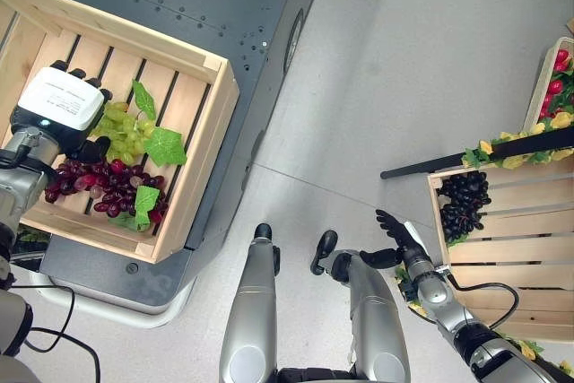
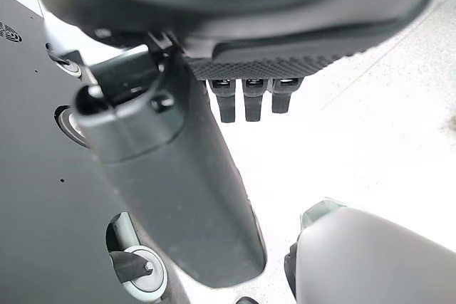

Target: Pick up the fruits from the basket on one side to the basket on the other side

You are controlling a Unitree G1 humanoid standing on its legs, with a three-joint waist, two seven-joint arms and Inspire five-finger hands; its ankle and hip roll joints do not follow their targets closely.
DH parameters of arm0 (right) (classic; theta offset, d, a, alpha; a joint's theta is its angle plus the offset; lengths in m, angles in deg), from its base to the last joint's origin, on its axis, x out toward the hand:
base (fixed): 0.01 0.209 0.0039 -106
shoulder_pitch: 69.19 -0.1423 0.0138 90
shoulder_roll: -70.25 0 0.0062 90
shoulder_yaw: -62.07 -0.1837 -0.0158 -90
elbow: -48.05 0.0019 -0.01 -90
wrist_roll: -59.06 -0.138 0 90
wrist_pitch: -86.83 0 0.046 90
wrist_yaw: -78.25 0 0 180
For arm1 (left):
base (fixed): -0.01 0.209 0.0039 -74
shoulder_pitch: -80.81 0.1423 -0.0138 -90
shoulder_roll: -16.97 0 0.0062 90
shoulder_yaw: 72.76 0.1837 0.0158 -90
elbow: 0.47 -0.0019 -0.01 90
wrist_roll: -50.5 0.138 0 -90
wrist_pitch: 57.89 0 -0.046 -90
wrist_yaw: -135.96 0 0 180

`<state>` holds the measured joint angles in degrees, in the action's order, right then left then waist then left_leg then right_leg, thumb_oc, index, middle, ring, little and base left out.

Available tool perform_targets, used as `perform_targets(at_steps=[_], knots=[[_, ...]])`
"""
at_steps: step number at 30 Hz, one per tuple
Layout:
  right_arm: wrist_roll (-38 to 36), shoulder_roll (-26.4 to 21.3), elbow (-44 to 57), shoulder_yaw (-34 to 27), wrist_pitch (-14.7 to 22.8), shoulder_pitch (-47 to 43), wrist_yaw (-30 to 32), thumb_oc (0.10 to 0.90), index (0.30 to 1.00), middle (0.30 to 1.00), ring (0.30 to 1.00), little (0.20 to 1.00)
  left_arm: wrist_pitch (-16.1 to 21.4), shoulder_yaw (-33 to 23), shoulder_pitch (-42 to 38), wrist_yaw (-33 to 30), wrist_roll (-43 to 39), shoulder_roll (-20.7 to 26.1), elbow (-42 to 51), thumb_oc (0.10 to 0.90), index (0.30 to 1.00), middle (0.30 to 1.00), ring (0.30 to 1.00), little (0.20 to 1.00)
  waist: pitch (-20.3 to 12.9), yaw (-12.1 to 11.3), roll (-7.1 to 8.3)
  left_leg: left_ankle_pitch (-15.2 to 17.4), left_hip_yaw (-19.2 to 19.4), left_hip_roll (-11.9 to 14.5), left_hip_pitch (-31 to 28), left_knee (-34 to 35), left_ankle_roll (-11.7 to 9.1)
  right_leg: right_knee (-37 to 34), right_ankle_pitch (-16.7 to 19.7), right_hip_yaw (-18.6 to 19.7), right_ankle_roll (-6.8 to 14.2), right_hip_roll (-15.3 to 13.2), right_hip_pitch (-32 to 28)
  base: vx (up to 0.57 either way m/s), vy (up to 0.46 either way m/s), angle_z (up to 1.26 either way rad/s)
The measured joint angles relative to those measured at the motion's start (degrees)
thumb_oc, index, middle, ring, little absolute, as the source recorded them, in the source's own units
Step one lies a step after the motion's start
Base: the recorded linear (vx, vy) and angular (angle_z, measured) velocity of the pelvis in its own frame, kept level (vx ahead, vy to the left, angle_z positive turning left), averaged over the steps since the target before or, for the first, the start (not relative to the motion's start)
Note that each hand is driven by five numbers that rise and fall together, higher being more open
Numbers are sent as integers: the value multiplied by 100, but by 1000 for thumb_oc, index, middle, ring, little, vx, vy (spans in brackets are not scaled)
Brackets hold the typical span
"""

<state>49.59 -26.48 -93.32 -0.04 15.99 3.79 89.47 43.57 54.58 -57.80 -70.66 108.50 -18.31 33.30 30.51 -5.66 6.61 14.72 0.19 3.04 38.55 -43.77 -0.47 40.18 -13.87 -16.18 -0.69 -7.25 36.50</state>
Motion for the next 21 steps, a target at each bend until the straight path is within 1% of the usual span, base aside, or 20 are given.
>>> perform_targets(at_steps=[3,6,9,10,11,14,15,17,21], knots=[[0,-12,-12,0,0,1,-2,800,900,900,900,900,20,162,-150,238,94,15,12,800,900,900,900,900,0,2,1,0,0,2,23,-6,0,2,0,-1,0,0,17,0,0,0],[0,-16,-19,0,0,2,-3,800,900,900,900,900,76,216,-245,307,252,43,14,800,900,900,900,900,0,5,1,0,0,3,62,-12,0,7,0,-1,0,-1,56,0,0,0],[0,-28,-30,0,0,-6,-24,800,900,900,900,900,300,517,-611,431,723,176,54,800,900,900,900,900,-1,16,1,0,-2,3,128,-28,0,15,1,-14,0,-4,109,3,13,1],[0,-32,-30,0,0,-6,-39,800,900,900,900,900,351,537,-649,447,786,191,70,800,900,900,900,900,-1,18,1,0,-2,3,131,-30,0,16,1,-15,1,-4,109,0,0,0],[0,-51,-34,-1,0,-8,-100,800,900,900,900,900,469,673,-790,467,910,226,106,800,900,900,900,900,-1,12,1,-1,4,3,132,-28,2,31,1,-17,1,-8,109,0,0,0],[0,-82,-17,0,11,-18,-150,800,900,900,900,900,658,742,-893,511,943,235,184,800,900,900,900,900,-1,11,1,0,8,0,133,-31,3,38,1,-18,2,-15,109,0,0,0],[0,-92,-19,1,18,-22,-154,800,900,900,900,900,748,872,-1005,534,938,234,190,800,900,900,900,900,-1,5,1,0,6,1,140,-35,3,40,0,-23,1,-15,110,0,0,0],[0,-98,-19,0,31,-40,-156,800,900,900,900,900,866,962,-1092,567,928,235,198,800,900,900,900,900,-1,9,1,-1,5,1,142,-44,3,32,0,-23,1,-17,113,0,0,0],[0,-107,-15,0,109,-58,-158,800,900,900,900,900,1072,970,-1221,506,886,236,177,800,900,900,900,900,-2,8,2,-2,6,5,222,-70,5,48,1,-23,1,-19,194,0,0,0]])
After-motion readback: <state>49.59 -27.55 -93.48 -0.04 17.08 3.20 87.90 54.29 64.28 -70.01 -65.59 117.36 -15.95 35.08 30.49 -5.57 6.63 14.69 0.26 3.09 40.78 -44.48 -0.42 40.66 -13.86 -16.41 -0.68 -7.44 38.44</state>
